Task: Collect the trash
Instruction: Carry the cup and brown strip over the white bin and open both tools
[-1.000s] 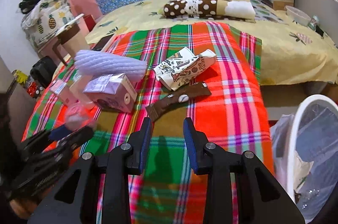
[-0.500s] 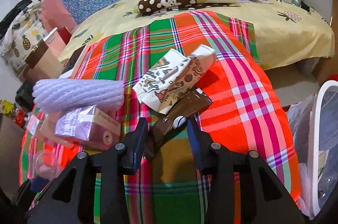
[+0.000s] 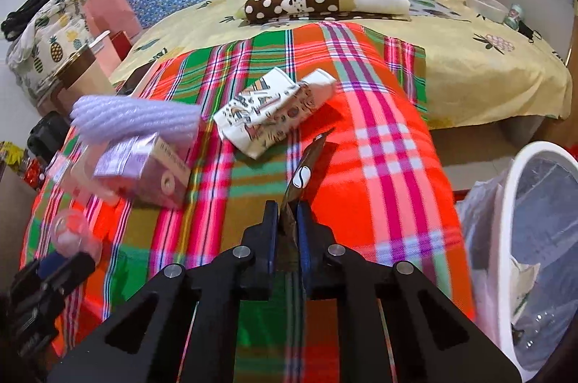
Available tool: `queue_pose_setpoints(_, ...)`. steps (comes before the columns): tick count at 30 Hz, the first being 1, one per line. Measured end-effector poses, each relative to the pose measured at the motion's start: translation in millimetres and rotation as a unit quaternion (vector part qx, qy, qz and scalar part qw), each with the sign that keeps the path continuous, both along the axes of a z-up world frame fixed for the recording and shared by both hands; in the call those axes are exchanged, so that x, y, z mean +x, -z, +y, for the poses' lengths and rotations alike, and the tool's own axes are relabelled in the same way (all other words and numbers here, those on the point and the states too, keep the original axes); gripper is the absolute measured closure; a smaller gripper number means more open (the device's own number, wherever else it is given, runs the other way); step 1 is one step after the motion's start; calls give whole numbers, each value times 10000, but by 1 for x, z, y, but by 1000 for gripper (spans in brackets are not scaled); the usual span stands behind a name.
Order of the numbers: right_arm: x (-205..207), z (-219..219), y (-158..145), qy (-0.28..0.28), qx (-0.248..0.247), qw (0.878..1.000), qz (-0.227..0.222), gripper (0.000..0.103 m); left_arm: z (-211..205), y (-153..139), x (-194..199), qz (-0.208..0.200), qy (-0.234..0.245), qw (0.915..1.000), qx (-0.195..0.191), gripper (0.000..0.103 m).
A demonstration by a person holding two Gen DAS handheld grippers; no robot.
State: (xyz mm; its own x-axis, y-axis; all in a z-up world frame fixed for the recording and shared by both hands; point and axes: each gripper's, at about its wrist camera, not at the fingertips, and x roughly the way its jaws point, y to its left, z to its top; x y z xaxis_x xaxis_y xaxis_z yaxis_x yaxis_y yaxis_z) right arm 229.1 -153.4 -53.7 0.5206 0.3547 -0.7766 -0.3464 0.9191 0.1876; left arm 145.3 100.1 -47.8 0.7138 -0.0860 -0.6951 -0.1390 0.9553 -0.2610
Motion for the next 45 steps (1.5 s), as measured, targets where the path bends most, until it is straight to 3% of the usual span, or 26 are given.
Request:
queue_pose_setpoints(18, -55, -46, -22, -301, 194, 9986, -393, 90, -59, -16, -27, -90, 492, 9987, 121, 55)
queue_pose_setpoints(45, -70, -99, -26, 84, 344, 9972, -652, 90, -141, -34, -20, -252, 1350, 9903, 228, 55)
